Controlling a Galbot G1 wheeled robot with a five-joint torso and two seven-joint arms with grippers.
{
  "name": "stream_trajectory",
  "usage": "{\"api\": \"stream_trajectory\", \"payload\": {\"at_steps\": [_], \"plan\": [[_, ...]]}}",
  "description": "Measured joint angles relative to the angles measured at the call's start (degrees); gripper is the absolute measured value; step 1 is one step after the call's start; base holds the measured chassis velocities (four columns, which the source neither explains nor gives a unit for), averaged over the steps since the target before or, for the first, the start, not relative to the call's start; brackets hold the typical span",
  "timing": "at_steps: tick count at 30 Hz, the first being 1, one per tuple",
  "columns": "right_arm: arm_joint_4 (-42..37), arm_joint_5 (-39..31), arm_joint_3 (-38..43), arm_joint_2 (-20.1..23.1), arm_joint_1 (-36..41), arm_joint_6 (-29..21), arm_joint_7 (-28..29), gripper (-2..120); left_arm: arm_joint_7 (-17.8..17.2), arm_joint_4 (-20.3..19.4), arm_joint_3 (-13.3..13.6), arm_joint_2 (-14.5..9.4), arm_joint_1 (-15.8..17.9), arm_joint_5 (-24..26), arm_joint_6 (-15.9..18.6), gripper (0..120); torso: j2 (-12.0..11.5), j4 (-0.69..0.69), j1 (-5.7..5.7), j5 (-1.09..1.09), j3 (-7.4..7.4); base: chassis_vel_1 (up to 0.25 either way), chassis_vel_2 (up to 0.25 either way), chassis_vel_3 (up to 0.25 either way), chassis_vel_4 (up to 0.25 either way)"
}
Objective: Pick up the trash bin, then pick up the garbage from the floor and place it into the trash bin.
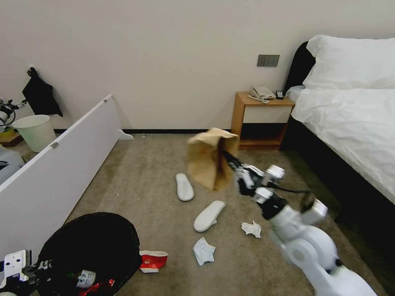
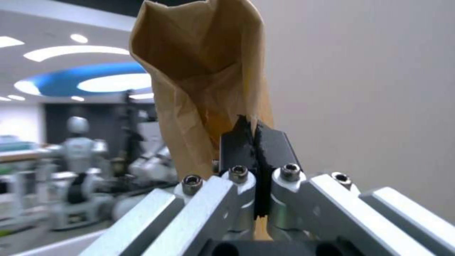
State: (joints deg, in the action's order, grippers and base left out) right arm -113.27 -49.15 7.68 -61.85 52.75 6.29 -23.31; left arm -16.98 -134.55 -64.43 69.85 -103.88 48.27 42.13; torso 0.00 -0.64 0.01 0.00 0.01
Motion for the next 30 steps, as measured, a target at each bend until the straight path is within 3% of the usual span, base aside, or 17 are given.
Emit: {"api": "stream_trajectory", "payload": {"at_steps": [7,11,18,30], "plan": [[4.48,-1.23,-10.38,-4.57,-10.13,0.1,-2.43,0,0.04,0.12,-0.35,0.88,0.17,-0.72,0.0,3,0.0,0.02,0.0,-0.03,0.0,0.0,0.0,0.0,0.0],[8.48,-0.9,-19.98,-9.36,-17.11,0.55,-2.99,0,0.17,0.08,-1.07,0.98,0.17,-0.71,0.0,3,0.0,0.03,0.0,-0.02,0.0,0.0,0.0,0.0,0.0],[11.83,-0.83,-27.24,-13.29,-20.79,0.57,-1.84,0,0.2,-0.17,-0.87,1.14,0.68,-0.8,0.0,3,0.0,0.0,0.0,-0.02,0.0,0.0,0.0,0.0,0.0],[13.48,-0.91,-35.99,-13.56,-22.34,0.21,-0.56,0,0.15,-0.6,-0.47,0.53,1.11,-0.64,0.0,3,0.0,0.0,0.0,-0.01,0.0,0.0,0.0,0.0,0.0]]}}
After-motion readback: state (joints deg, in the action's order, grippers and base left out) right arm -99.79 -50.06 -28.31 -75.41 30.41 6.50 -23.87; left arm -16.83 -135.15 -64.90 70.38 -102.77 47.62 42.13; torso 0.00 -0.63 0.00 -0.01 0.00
